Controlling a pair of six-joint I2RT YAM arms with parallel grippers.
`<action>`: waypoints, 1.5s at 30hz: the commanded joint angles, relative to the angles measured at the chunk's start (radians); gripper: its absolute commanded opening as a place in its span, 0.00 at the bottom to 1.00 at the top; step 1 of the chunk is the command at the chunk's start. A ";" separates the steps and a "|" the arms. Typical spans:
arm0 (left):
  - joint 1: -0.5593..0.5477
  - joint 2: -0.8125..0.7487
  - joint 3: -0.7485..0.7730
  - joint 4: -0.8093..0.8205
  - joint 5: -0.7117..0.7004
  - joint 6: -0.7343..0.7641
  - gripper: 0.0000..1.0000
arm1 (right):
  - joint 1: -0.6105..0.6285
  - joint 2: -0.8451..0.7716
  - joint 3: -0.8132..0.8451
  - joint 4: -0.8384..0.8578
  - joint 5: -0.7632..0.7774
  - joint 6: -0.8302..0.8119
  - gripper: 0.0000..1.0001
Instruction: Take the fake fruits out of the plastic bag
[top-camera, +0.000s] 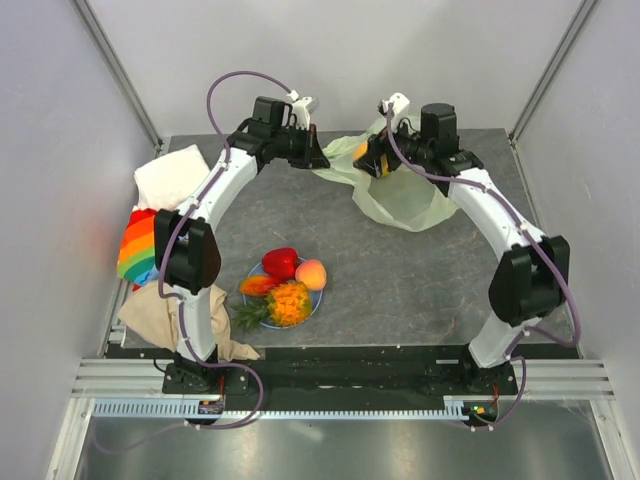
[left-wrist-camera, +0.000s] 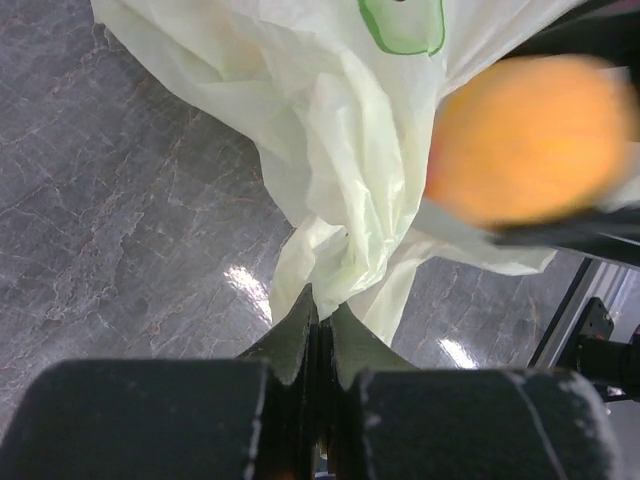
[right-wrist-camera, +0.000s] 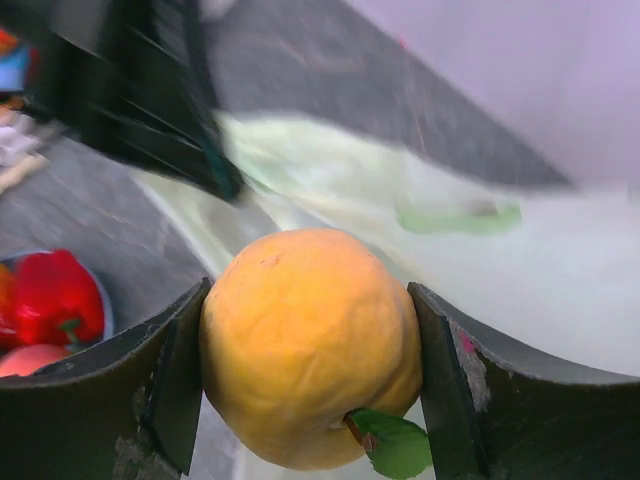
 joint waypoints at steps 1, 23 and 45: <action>0.011 0.013 0.038 0.015 -0.014 -0.003 0.02 | 0.070 -0.126 0.018 0.078 -0.076 0.043 0.51; 0.108 -0.050 0.078 0.001 -0.031 0.009 0.01 | 0.360 0.091 0.212 -0.170 -0.184 -0.117 0.53; 0.166 -0.231 -0.105 0.000 0.040 0.041 0.02 | 0.598 0.325 0.283 -0.331 -0.141 -0.057 0.55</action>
